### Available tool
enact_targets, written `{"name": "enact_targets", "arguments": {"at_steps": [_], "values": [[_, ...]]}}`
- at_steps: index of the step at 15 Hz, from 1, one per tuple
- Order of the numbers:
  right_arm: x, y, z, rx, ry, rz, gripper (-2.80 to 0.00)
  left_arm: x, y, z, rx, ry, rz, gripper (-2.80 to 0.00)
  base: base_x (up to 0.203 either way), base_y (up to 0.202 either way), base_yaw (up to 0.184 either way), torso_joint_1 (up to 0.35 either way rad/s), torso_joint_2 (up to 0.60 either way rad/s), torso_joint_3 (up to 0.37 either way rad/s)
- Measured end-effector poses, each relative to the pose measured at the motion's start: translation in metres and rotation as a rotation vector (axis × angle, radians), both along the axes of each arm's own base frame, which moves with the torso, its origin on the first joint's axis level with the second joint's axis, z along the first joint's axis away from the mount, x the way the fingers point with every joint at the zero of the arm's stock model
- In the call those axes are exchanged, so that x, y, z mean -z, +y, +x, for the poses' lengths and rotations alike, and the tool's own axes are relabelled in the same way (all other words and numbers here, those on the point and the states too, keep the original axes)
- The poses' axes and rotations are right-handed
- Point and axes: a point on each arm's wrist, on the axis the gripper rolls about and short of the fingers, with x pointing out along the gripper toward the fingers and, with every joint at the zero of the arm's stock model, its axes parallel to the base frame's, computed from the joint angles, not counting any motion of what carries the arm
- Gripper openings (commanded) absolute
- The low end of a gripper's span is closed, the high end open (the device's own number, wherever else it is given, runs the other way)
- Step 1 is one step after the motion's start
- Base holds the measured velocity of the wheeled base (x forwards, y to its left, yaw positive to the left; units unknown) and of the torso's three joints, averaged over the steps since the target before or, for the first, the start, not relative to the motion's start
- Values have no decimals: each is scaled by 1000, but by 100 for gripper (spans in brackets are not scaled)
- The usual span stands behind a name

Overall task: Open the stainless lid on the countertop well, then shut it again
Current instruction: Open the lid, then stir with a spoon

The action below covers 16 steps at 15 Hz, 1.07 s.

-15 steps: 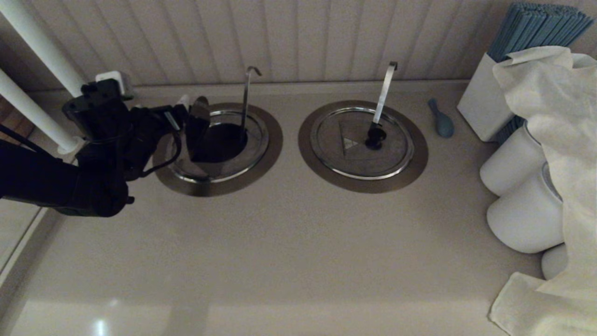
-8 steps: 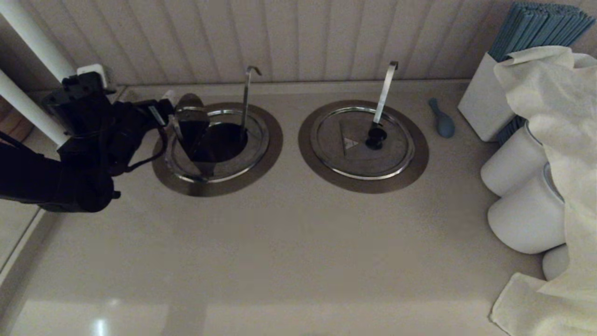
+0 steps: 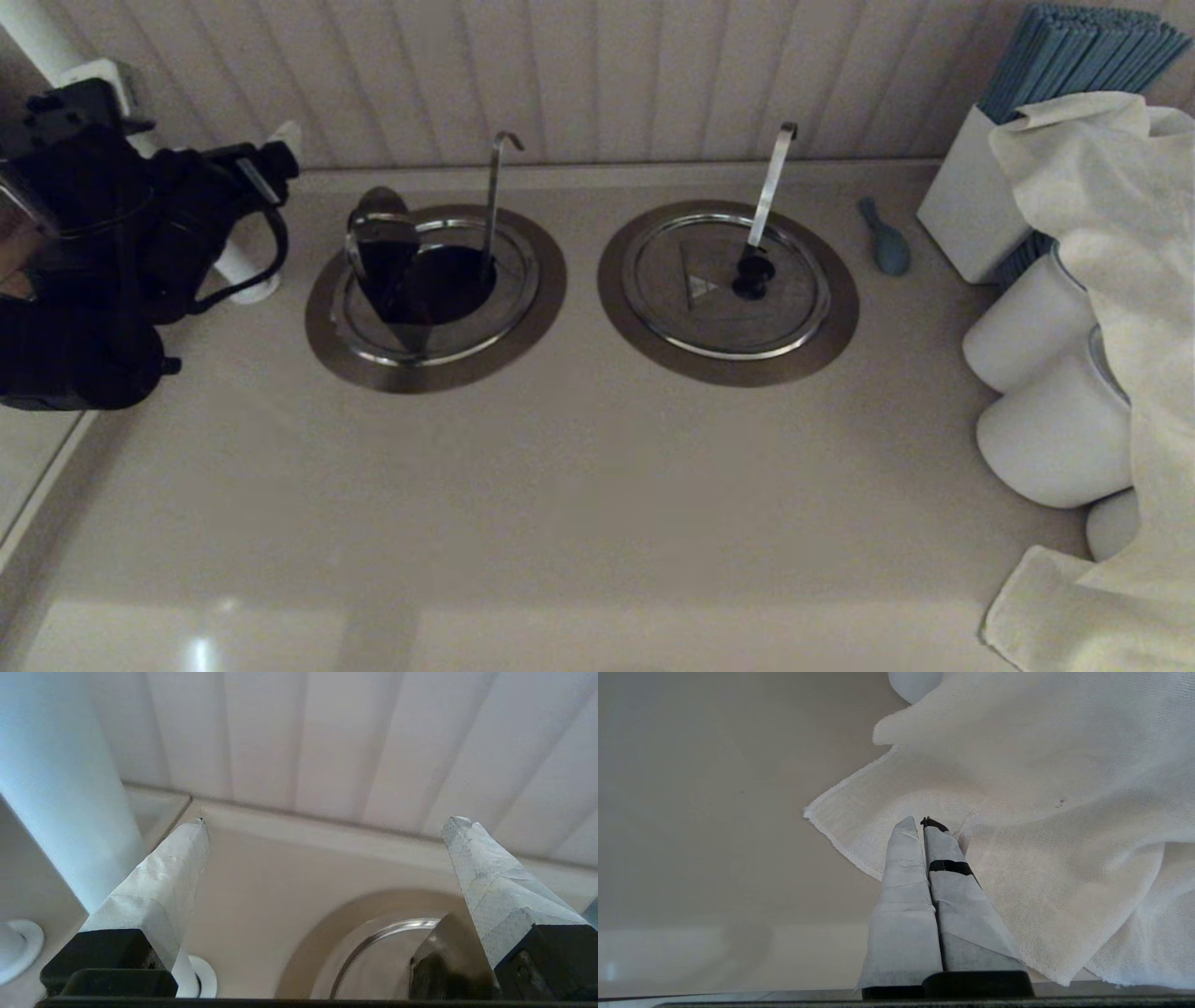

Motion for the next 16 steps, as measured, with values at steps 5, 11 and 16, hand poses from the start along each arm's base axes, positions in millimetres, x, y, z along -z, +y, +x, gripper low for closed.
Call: {"name": "enact_targets", "arguments": {"at_steps": [5,11,16], "values": [[0,0,0,0,0,0,-280,-20,-52,-38,307,103,-146,0,0,0,0,0,0,0],[0,0,0,0,0,0,-280,-11,-96,-61,601,234,-165,0,0,0,0,0,0,0],[0,0,0,0,0,0,-280,10,-99,-45,578,295,-132,0,0,0,0,0,0,0]]}}
